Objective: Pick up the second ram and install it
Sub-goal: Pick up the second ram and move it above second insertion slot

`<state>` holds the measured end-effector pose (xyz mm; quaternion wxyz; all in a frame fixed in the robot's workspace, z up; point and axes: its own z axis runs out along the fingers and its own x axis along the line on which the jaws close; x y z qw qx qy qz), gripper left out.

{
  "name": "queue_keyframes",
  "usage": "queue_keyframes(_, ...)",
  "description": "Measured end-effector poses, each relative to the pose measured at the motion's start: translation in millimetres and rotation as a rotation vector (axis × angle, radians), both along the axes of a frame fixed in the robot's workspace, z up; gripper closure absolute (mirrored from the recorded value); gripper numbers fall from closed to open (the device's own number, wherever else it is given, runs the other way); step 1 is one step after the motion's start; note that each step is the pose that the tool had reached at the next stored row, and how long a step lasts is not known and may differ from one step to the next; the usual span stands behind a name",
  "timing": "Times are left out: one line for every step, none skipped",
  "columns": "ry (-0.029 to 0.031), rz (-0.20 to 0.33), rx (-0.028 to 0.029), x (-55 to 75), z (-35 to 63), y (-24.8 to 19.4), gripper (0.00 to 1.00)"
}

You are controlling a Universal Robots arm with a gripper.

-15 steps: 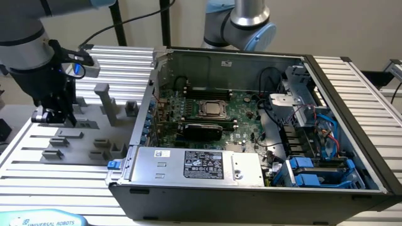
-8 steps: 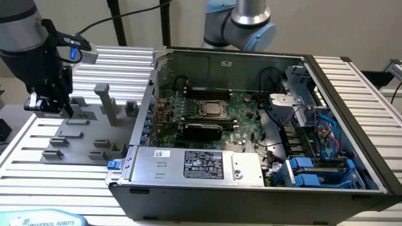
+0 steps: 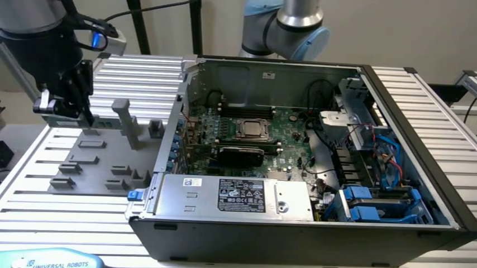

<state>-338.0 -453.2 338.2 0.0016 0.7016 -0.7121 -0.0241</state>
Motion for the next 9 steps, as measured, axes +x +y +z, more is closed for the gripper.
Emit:
queue_keyframes(0.0, 0.0, 0.0008, 4.2, 3.9, 0.0, 0.86)
queue_keyframes(0.0001, 0.0, 0.0016, 8.3, 7.8, 0.0, 0.86)
queue_keyframes(0.0001, 0.0, 0.0025, 12.5, 11.6, 0.0, 0.86)
queue_keyframes(0.0002, 0.0, 0.0034, 16.8, 15.4, 0.0, 0.86)
queue_keyframes(0.0003, 0.0, 0.0041, 21.1, 19.2, 0.0, 0.86)
queue_keyframes(0.0002, 0.0, 0.0051, 25.4, 22.8, 0.0, 0.86)
queue_keyframes(0.0001, 0.0, 0.0059, 29.8, 26.3, 0.0, 0.86)
queue_keyframes(0.0002, 0.0, 0.0066, 34.3, 29.8, 0.0, 0.86)
queue_keyframes(0.0003, 0.0, 0.0073, 39.0, 33.3, 0.0, 0.86)
